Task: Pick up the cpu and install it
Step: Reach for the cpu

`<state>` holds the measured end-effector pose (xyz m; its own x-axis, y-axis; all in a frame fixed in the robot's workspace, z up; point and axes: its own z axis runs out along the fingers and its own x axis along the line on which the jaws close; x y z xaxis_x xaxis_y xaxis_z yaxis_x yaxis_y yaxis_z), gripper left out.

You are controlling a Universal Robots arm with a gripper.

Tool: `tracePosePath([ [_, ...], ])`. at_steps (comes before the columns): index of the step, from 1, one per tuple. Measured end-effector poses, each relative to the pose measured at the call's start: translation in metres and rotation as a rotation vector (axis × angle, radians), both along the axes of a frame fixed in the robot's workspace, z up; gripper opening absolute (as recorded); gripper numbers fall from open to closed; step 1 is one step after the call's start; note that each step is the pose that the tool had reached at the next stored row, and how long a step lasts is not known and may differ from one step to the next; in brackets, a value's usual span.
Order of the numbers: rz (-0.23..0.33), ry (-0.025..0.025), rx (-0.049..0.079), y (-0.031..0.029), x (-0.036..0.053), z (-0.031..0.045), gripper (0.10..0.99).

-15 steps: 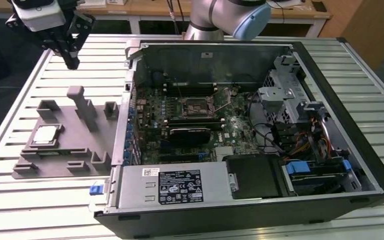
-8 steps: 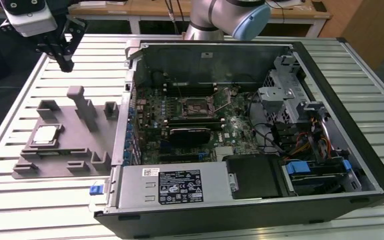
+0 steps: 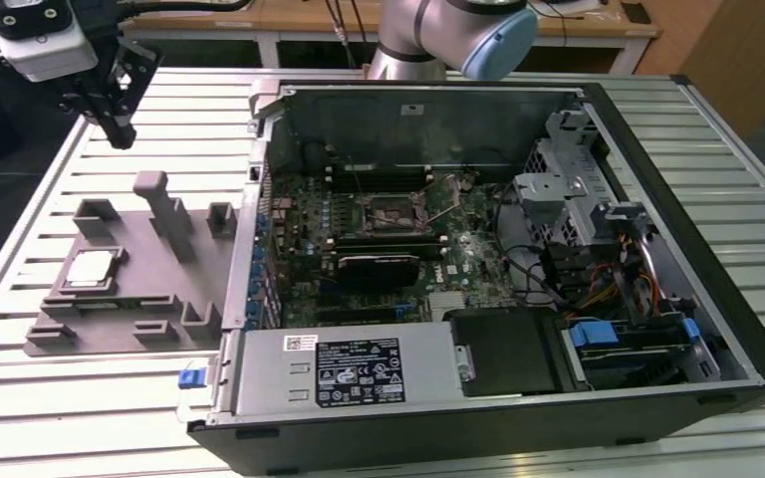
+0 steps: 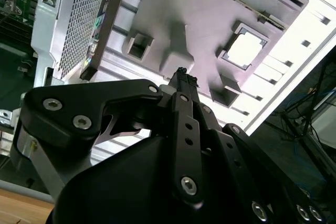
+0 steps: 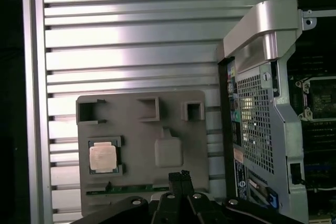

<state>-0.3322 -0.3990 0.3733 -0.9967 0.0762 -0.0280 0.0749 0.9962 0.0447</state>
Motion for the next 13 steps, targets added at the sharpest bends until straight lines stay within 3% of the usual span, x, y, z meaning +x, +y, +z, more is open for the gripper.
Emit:
tracePosePath([
  [13,0.0,0.0,0.0,0.0,-0.0214,-0.0074,0.11],
])
